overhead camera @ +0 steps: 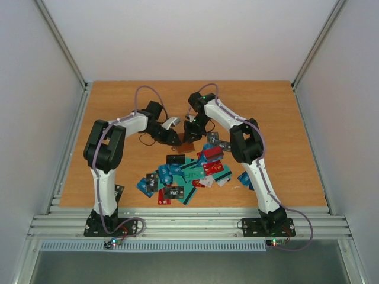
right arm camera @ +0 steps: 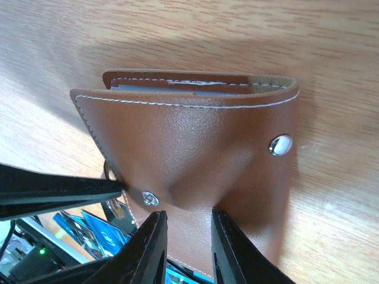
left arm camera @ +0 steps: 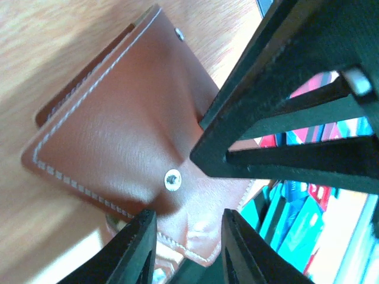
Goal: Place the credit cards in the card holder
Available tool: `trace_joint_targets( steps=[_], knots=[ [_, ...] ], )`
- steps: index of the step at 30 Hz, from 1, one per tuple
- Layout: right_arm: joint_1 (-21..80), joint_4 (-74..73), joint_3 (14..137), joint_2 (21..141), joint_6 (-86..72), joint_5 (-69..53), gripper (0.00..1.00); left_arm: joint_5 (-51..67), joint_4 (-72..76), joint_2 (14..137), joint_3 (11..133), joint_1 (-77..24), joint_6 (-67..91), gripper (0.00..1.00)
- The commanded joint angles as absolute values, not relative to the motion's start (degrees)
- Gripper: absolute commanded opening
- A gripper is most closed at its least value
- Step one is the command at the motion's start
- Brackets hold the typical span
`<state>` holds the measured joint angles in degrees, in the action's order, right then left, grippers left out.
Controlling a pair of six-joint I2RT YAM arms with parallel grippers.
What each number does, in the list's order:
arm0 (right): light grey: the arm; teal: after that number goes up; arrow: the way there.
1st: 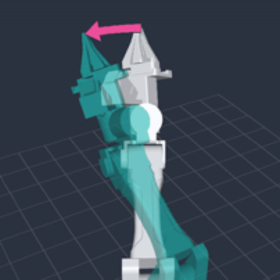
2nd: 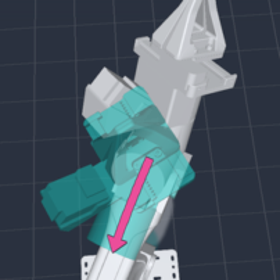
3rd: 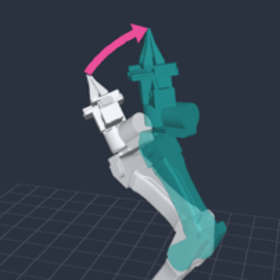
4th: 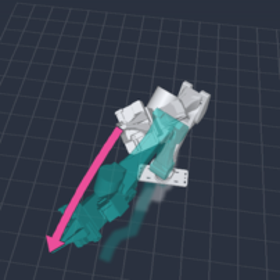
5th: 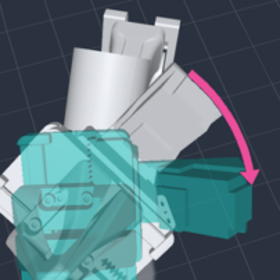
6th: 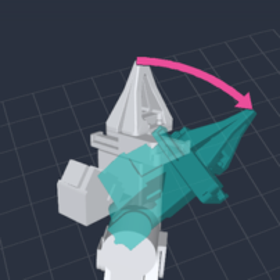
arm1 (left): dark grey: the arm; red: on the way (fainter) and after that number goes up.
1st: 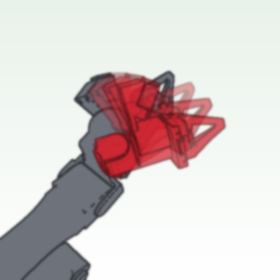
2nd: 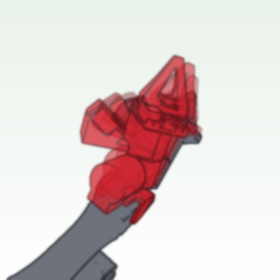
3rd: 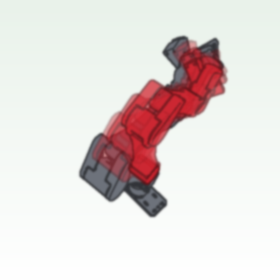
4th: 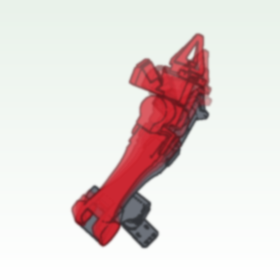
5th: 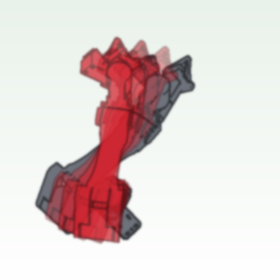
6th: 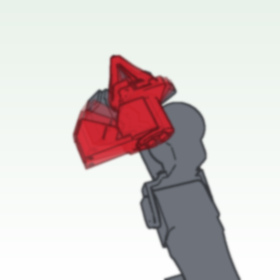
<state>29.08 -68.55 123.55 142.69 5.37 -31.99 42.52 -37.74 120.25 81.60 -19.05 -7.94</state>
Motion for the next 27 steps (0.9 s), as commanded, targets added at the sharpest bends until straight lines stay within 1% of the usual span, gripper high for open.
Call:
trace_joint_targets(
  steps=[1, 5, 8, 13, 17, 22, 24, 27],
  knots=[
    [31.4, -70.5, 122.9, 150.2, 7.1, -27.0, 0.23, 42.1, -27.1, 112.8, 75.2, -18.1, 6.3, 0.34],
    [31.5, -70.6, 123.1, 150.4, 5.9, -25.9, 0.23, 37.5, -28.3, 108.9, 73.6, -18.0, 11.7, 0.37],
    [31.5, -70.5, 123.1, 150.7, 4.7, -25.6, 0.23, 34.3, -31.7, 109.1, 73.2, -17.9, 12.1, 0.37],
    [31.5, -70.3, 123.8, 151.2, 3.3, -25.4, 0.23, 35.2, -31.3, 111.5, 71.4, -17.6, 12.9, 0.28],
    [31.5, -70.2, 124.4, 151.8, 2.4, -25.8, 0.23, 40.7, -27.2, 114.8, 71.1, -17.0, 14.0, 0.24],
    [31.4, -70.1, 124.3, 151.8, 2.1, -25.8, 0.22, 43.4, -24.8, 117.5, 72.2, -16.6, 14.8, 0.14],
    [31.4, -70.1, 124.1, 151.6, 2.1, -25.7, 0.22, 44.4, -23.6, 118.0, 72.2, -16.5, 15.3, 0.12],
    [31.4, -70.3, 124.1, 151.4, 2.2, -25.7, 0.22, 45.7, -21.9, 118.4, 71.9, -16.6, 16.0, 0.12]
  ],
)
